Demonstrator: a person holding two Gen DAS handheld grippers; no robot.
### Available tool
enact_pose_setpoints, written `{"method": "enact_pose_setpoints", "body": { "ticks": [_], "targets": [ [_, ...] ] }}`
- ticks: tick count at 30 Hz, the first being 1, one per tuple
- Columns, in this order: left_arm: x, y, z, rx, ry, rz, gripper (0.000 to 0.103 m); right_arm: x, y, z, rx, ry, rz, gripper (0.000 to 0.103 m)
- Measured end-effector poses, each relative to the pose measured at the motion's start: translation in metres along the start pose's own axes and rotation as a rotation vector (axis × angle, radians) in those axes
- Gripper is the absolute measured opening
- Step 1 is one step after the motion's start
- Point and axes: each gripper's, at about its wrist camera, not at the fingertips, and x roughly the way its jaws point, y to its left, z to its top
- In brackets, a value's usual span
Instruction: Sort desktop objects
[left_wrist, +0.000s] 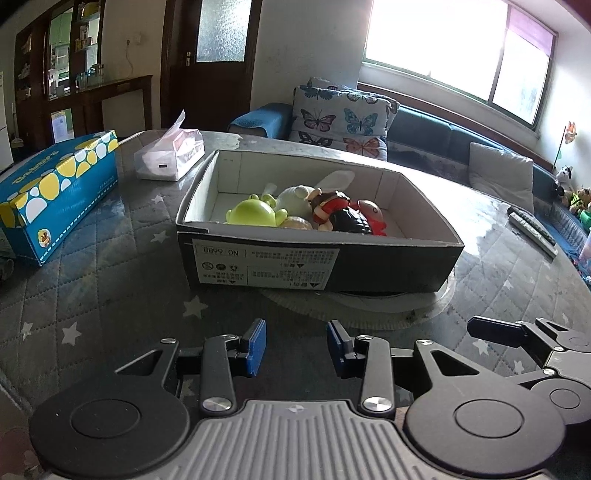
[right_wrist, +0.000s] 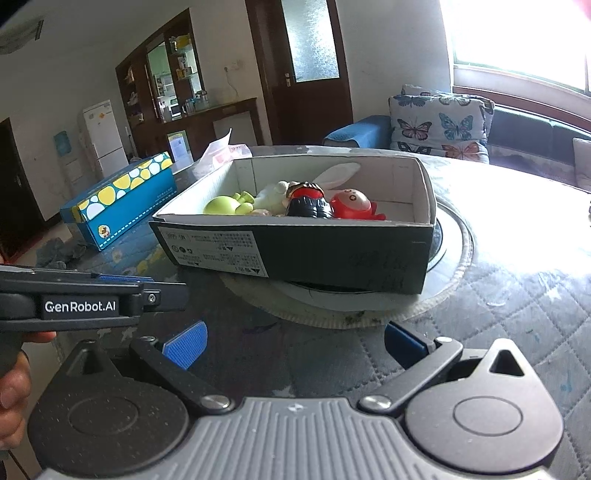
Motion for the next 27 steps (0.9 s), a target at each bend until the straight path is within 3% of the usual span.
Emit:
{"method": "enact_pose_setpoints", "body": {
  "ticks": [27],
  "targets": [
    [-0.0001,-0.0081,-0.0021,0.048,-0.004,0.046,0.039,0.0045,0.0043,-0.0029,0.009,0.014,-0.023,0.103]
  ]
}}
